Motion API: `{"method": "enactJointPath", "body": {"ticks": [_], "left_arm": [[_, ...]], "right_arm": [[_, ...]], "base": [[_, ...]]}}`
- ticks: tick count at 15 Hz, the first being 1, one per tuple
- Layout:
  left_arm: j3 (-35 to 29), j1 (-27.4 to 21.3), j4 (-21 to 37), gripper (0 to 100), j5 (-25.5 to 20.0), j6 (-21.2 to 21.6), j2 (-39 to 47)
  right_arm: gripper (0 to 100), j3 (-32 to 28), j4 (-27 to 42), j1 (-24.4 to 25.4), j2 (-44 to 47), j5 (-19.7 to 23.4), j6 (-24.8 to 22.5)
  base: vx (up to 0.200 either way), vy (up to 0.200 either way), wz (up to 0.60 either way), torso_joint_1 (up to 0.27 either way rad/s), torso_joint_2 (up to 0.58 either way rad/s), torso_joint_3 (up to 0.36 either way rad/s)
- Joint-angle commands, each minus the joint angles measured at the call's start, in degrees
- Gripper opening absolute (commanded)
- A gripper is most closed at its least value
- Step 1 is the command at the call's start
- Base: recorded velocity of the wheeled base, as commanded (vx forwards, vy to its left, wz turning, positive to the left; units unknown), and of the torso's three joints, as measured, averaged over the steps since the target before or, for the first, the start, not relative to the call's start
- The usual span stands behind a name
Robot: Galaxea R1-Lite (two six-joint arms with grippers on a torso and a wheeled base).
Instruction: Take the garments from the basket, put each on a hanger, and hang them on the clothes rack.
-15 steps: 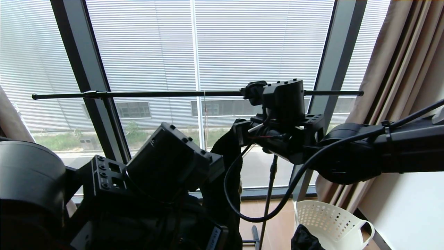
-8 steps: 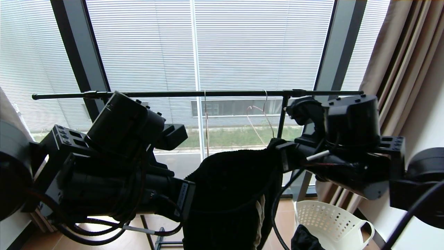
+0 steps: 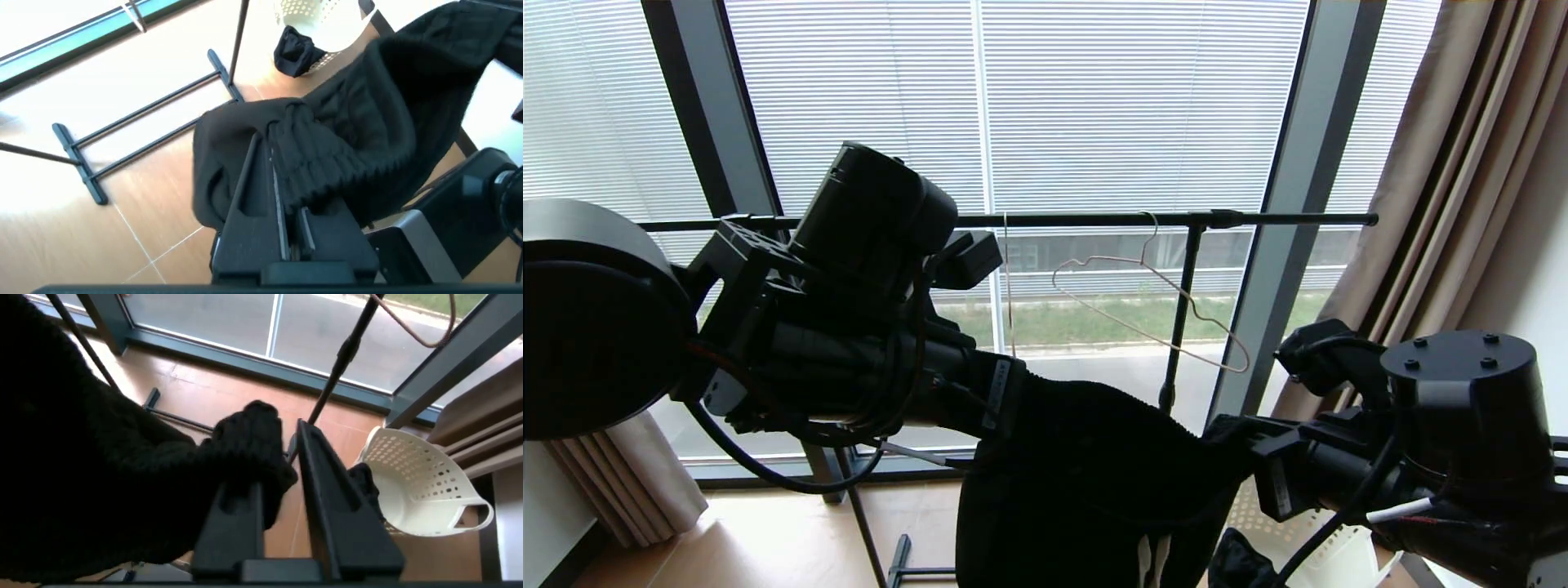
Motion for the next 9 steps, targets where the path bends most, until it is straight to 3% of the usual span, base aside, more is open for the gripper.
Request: {"method": "enactJointPath", "body": {"ticks": [1, 9], "left_arm": [[-1.1, -0.2, 0.0, 0, 0.0, 0.1, 1.8], [-10.4, -0.4, 0.1, 0, 2.3, 0.2, 4.5]], "right_arm": [[100, 2.4, 0.1, 0.6, -0.6, 0.0, 0.0], [100, 9.3, -0.3, 6.4, 0.4, 2.0, -0.6]], "base": [[0.000, 0.000, 0.00, 0.000, 0.00, 0.000], [0.000, 0.000, 0.00, 0.000, 0.00, 0.000]]}}
